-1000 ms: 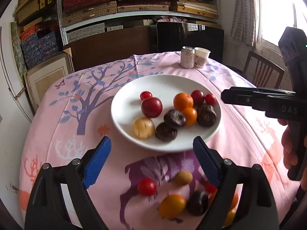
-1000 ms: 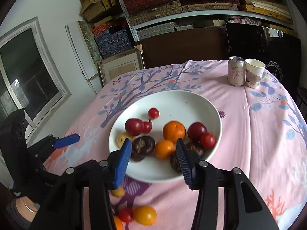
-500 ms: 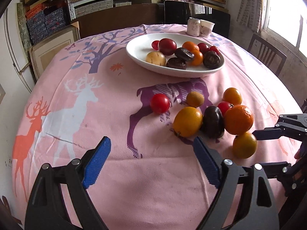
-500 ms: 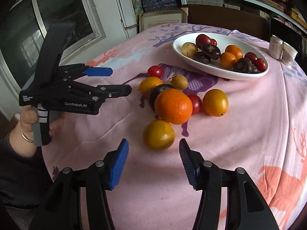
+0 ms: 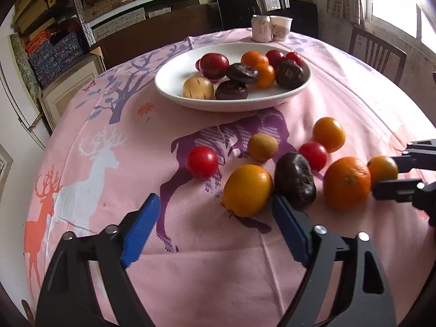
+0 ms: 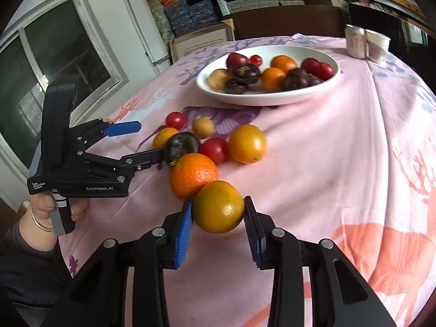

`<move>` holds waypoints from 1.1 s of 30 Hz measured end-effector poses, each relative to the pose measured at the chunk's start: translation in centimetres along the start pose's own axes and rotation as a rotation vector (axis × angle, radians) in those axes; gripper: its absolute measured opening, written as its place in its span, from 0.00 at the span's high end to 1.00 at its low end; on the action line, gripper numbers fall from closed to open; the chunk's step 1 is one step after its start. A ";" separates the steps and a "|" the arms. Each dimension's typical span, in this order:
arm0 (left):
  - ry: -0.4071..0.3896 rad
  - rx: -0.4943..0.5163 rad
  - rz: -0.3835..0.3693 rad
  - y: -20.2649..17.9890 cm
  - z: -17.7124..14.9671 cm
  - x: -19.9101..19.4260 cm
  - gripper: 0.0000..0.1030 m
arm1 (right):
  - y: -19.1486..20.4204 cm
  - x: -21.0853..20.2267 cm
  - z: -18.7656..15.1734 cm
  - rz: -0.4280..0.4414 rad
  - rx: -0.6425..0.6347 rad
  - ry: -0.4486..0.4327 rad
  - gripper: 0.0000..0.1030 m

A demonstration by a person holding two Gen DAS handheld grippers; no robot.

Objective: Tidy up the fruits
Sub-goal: 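Carry a tangerine to the plate with the left tool while the right carries a yellow-orange fruit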

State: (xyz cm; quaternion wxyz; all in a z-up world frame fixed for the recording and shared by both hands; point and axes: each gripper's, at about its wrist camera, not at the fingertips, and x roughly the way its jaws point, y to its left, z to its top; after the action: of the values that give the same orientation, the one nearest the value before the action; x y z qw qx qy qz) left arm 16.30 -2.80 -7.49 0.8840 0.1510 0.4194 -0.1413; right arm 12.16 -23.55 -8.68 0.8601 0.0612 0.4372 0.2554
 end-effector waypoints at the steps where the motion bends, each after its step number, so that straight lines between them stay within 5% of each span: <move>1: 0.026 -0.001 -0.021 0.0 0.2 0.8 0.40 | -0.8 -0.2 -0.1 0.007 0.027 0.002 0.64; 7: -0.007 0.058 -0.031 -1.2 1.0 1.3 0.65 | -2.0 -0.5 -0.2 0.041 0.065 -0.008 0.64; 16: -0.015 0.041 -0.066 -1.0 0.8 0.9 0.67 | -1.9 -0.9 -0.5 0.048 0.052 -0.017 0.64; 24: -0.131 -0.053 -0.116 0.6 0.1 -4.6 0.67 | -1.8 -2.9 -0.9 0.074 0.040 -0.091 0.64; 33: -0.180 -0.143 -0.151 3.5 5.1 -5.8 0.67 | -2.3 -4.2 5.1 0.036 0.044 -0.175 0.64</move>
State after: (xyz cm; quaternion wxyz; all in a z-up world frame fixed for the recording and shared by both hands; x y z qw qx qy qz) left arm 17.61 -0.87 0.64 0.9134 0.0424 0.3573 -0.1904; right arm 14.99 -27.04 -3.31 0.8889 0.1102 0.3646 0.2546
